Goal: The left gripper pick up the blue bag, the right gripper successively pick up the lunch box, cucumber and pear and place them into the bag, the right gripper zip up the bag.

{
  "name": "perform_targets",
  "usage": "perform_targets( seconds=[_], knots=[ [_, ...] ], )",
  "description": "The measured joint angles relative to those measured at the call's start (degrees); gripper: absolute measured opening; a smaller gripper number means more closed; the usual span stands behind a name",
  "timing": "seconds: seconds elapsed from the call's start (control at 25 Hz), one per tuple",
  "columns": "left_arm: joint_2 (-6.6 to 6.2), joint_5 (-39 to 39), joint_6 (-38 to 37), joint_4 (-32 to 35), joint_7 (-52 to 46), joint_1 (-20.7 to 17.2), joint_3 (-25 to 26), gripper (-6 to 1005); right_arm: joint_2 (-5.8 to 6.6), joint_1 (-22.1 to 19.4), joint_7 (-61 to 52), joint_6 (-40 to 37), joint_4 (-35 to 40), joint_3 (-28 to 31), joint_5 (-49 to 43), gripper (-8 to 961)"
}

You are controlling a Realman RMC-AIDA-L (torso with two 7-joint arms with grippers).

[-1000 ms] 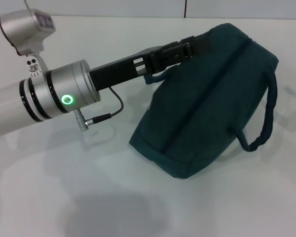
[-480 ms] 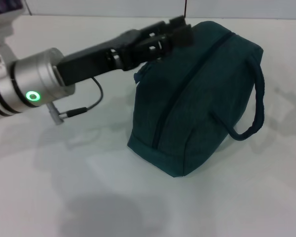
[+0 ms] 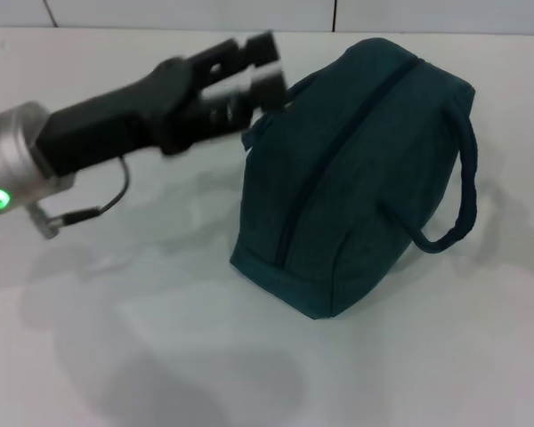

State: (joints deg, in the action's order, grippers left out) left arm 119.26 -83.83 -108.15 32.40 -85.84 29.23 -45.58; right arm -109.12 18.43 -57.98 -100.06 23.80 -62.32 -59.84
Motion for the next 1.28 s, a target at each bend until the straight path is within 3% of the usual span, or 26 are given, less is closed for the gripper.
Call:
perform_targets(
  seconds=[0.08,0.16,0.28,0.52,0.68,1.28],
  knots=[
    [-0.41,-2.3,0.2,2.1,4.2,-1.7,0.0,881,-0.4,0.2,0.2,-1.3,2.2,0.0,-4.1,877],
    [-1.31,-4.8,0.5,3.2,8.4,-3.2,0.1,881,-1.69,1.0,0.3,-3.1,5.8,0.0,-12.2,877],
    [-2.48,-7.8,0.6,3.3,13.5,-4.8,0.1,881,-2.68,1.9,0.3,-3.6,6.7,0.0,-15.9,877],
    [-2.76,-13.6,-0.6,3.5,17.6,-6.5,-0.6,880,-5.75,3.5,1.7,-3.5,6.7,-0.3,-23.1,877],
    [-2.82,-17.0,-2.6,3.5,19.2,-7.3,-0.9,879,-6.15,5.0,5.2,-3.2,2.6,-1.7,-23.2,876],
    [-3.04,-19.1,-5.5,3.6,19.5,-9.6,-2.4,880,-6.71,6.7,8.9,2.0,-1.5,-4.5,-22.9,875]
  ],
)
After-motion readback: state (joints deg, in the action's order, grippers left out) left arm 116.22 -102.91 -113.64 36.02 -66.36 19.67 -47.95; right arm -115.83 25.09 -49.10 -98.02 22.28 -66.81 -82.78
